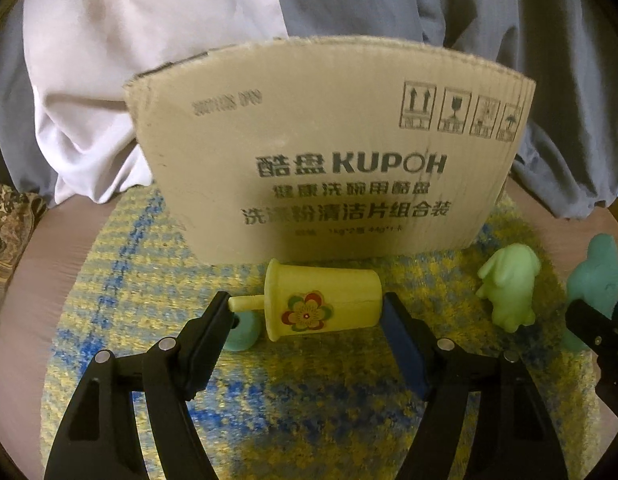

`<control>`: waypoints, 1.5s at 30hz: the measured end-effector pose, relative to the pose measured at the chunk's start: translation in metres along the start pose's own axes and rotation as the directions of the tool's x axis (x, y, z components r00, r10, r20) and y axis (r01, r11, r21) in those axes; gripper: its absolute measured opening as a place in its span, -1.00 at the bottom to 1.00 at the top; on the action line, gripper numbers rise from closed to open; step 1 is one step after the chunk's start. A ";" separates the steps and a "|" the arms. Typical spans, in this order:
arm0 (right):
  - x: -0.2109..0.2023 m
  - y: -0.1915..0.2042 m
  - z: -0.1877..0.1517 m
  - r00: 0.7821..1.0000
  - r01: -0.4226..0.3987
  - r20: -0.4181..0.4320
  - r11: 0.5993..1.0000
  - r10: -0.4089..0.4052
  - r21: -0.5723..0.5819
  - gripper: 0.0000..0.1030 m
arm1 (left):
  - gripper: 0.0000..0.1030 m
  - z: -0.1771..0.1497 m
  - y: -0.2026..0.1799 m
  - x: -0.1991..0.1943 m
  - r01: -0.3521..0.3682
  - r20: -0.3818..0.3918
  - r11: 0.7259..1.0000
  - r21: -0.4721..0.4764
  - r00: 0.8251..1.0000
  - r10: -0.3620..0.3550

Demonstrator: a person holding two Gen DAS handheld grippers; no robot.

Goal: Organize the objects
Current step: 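Grasp the teal star plush with the right tool while the left tool grasps the yellow cup toy, then lift and carry the star plush and cup toy over the box with both tools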

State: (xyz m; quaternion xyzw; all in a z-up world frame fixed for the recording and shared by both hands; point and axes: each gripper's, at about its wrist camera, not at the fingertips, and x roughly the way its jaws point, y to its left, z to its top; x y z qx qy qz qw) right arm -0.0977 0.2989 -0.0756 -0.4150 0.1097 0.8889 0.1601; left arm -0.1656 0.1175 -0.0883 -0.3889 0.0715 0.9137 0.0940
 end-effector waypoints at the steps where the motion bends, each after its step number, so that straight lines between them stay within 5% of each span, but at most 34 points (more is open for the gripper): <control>1: -0.002 0.001 0.001 1.000 0.000 0.003 1.000 0.000 -0.002 0.18 | 0.44 0.001 0.000 -0.002 -0.001 0.004 1.000 -0.001 1.000 0.001; 22: -0.055 0.032 0.021 0.993 -0.041 0.110 0.998 0.046 -0.052 0.18 | 0.44 0.018 0.039 -0.066 -0.009 0.125 0.999 -0.034 0.992 0.013; 45: -0.113 0.063 0.067 0.960 -0.076 0.260 0.991 0.101 -0.106 0.17 | 0.44 0.072 0.058 -0.116 -0.019 0.245 1.000 -0.025 0.969 0.025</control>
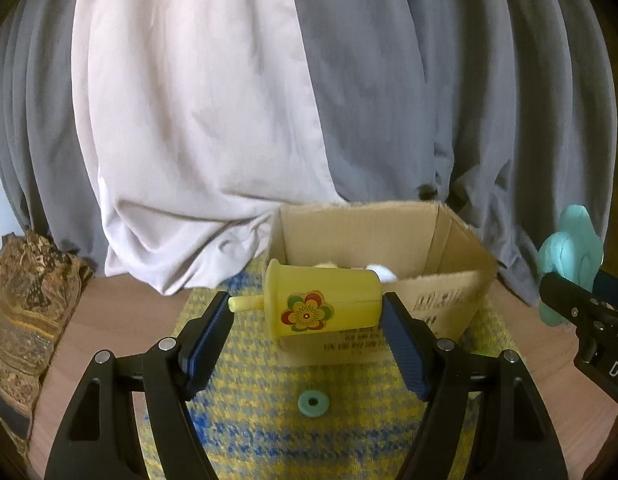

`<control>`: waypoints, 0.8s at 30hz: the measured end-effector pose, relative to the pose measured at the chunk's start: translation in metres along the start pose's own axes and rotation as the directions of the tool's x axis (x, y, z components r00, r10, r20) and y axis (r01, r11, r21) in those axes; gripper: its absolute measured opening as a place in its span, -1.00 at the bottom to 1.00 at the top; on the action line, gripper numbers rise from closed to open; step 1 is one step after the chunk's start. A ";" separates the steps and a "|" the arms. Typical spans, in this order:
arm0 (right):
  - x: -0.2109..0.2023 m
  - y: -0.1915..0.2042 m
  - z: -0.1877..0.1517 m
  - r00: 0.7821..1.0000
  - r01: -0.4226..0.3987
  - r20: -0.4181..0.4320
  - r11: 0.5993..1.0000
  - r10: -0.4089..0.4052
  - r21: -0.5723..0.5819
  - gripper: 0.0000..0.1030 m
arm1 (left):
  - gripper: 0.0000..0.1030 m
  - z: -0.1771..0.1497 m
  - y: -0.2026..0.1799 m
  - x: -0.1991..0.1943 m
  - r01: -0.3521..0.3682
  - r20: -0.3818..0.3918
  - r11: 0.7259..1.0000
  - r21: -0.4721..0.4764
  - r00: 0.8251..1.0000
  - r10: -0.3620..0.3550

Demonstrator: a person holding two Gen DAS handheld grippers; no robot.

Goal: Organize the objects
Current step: 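Lift and carry the star plush and cup toy over the box with both tools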

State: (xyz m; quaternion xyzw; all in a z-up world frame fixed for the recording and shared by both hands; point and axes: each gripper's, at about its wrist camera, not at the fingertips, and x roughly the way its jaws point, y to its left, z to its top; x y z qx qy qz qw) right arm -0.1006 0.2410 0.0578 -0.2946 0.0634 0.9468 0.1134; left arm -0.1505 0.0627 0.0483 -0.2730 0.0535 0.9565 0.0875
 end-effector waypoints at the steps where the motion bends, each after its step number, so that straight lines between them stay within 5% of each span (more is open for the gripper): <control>1: -0.001 0.001 0.003 1.000 0.000 0.006 1.000 0.000 -0.001 0.18 | 0.44 0.003 0.000 -0.001 0.000 0.005 1.000 0.000 1.000 0.000; 24: 0.041 0.015 0.064 1.000 -0.024 0.002 1.000 0.024 -0.001 0.17 | 0.45 0.063 0.002 0.046 0.014 0.006 1.000 -0.004 1.000 -0.014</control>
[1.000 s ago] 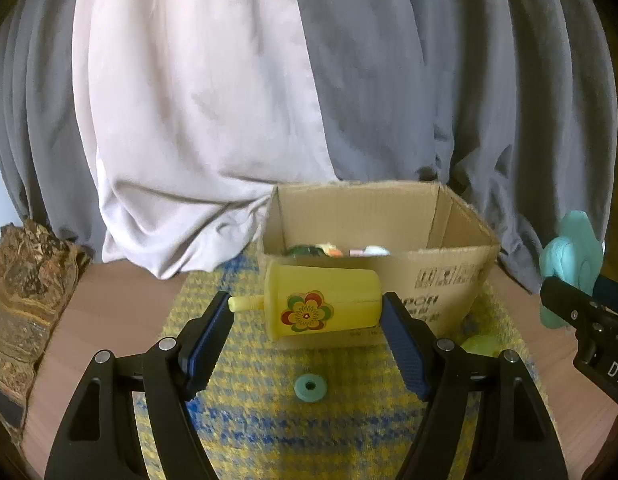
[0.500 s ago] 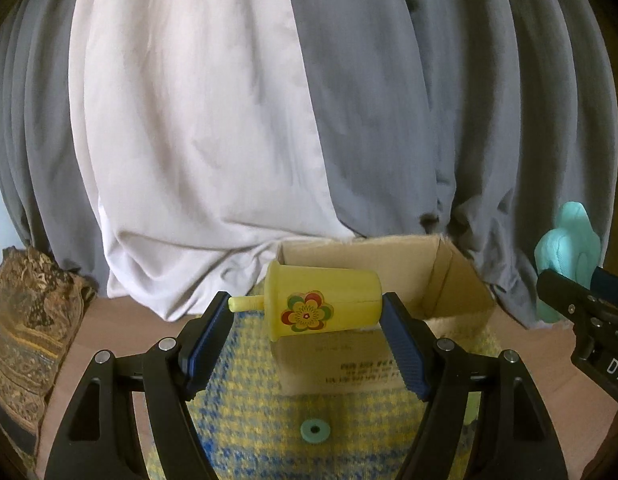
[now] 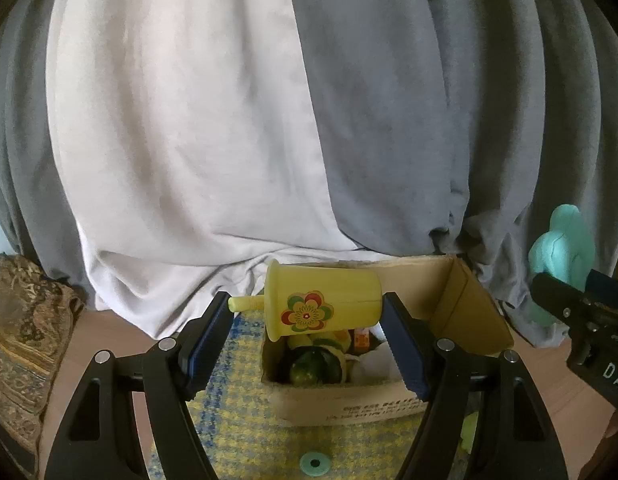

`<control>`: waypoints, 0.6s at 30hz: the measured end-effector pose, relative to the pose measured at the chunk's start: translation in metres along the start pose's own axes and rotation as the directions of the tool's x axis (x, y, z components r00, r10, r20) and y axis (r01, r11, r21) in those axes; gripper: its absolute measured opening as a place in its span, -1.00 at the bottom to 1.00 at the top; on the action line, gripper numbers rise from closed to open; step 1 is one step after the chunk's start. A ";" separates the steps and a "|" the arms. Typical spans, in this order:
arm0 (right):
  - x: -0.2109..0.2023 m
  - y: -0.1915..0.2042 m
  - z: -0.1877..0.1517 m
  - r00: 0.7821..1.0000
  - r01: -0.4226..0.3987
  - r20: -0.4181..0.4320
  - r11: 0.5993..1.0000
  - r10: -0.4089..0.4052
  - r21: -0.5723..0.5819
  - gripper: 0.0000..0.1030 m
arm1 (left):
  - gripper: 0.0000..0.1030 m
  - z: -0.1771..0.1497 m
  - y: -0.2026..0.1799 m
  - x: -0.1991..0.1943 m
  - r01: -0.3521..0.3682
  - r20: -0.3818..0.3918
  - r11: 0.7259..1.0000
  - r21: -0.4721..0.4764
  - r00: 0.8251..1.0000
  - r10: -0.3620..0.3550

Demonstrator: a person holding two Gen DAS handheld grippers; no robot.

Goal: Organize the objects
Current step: 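Lift and carry the star plush and cup toy over the box with both tools, then open the left tool to drop the cup toy while the right tool drops the star plush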

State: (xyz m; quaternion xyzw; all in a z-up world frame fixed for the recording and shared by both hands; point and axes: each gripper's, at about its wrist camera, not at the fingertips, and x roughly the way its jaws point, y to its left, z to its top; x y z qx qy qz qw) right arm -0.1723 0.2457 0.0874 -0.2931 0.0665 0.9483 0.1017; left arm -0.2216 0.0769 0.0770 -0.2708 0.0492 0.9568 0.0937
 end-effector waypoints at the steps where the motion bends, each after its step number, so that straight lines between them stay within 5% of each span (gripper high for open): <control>1: 0.003 0.001 0.001 1.000 -0.001 -0.005 1.000 0.001 0.000 0.18 | 0.45 0.001 0.000 0.003 0.003 -0.006 1.000 -0.002 1.000 -0.003; 18: 0.051 0.009 0.013 0.996 -0.020 -0.085 1.000 0.021 0.008 0.25 | 0.46 0.009 0.006 0.044 0.040 -0.086 0.999 -0.013 0.995 -0.041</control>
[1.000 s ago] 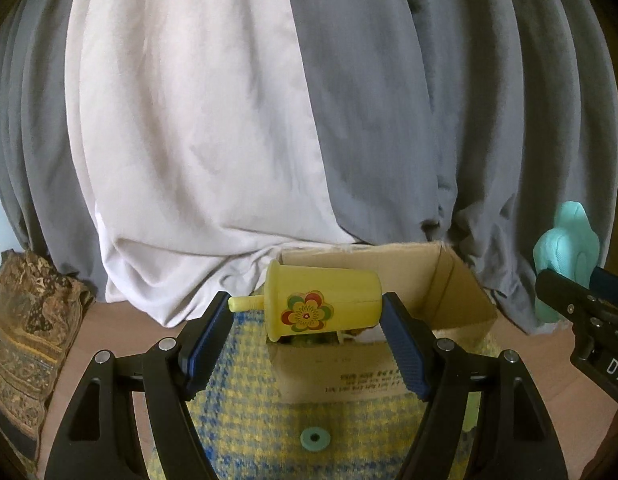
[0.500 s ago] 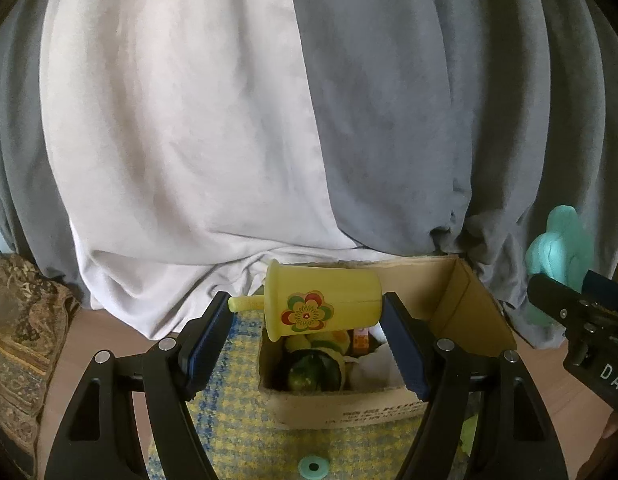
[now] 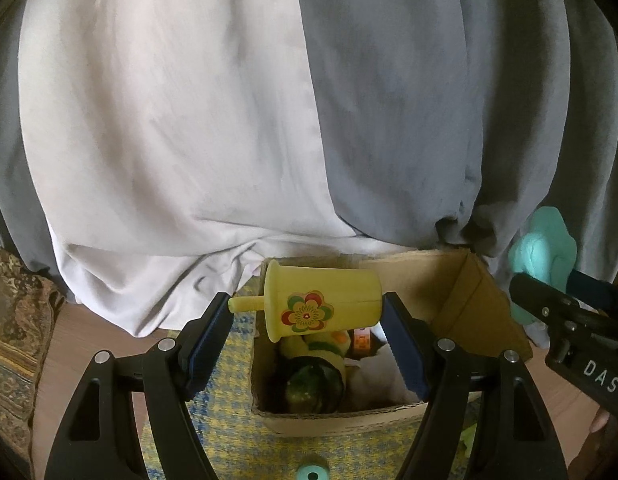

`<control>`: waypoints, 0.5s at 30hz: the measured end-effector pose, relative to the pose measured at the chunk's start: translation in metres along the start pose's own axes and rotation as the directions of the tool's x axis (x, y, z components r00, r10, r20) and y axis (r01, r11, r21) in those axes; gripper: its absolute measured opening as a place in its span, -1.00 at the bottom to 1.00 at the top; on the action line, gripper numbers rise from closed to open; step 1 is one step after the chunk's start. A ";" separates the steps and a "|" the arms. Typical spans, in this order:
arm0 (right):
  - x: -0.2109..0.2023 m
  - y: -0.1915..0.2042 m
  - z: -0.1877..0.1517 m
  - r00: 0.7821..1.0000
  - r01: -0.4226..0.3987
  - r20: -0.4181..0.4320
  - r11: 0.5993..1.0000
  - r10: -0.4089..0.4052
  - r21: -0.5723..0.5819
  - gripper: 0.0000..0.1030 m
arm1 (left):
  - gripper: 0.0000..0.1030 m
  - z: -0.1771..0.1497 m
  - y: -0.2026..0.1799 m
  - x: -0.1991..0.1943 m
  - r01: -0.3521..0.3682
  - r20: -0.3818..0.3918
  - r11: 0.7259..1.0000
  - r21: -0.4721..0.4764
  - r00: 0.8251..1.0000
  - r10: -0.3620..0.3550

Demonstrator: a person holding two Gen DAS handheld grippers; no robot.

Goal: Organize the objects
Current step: 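Open the left tool to drop the cup toy while the right tool drops the star plush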

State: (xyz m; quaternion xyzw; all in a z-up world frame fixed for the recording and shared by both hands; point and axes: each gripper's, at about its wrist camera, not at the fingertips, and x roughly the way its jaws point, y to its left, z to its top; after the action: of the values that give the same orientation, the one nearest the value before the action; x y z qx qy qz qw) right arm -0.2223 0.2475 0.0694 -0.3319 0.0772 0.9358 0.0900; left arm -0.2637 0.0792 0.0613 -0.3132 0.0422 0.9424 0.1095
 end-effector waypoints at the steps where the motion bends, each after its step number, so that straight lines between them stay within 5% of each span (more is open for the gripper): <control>1: 0.002 -0.001 0.001 1.000 -0.003 0.001 1.000 0.003 0.006 0.31 | 0.46 0.000 0.001 0.001 0.000 -0.007 1.000 -0.004 1.000 0.000; 6: 0.003 -0.007 0.003 1.000 0.010 0.006 0.999 -0.010 0.034 0.74 | 0.79 0.000 0.002 -0.002 -0.022 0.008 1.000 -0.010 1.000 0.022; 15: -0.005 -0.009 0.001 0.998 0.062 0.008 0.998 -0.062 0.033 0.80 | 0.95 -0.003 0.000 -0.007 -0.057 0.015 0.998 -0.009 0.998 0.057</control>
State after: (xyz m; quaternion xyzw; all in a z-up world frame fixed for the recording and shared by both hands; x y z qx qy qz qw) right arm -0.2174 0.2554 0.0721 -0.3284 0.0818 0.9327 0.1249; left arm -0.2569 0.0781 0.0632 -0.3052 0.0464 0.9476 0.0818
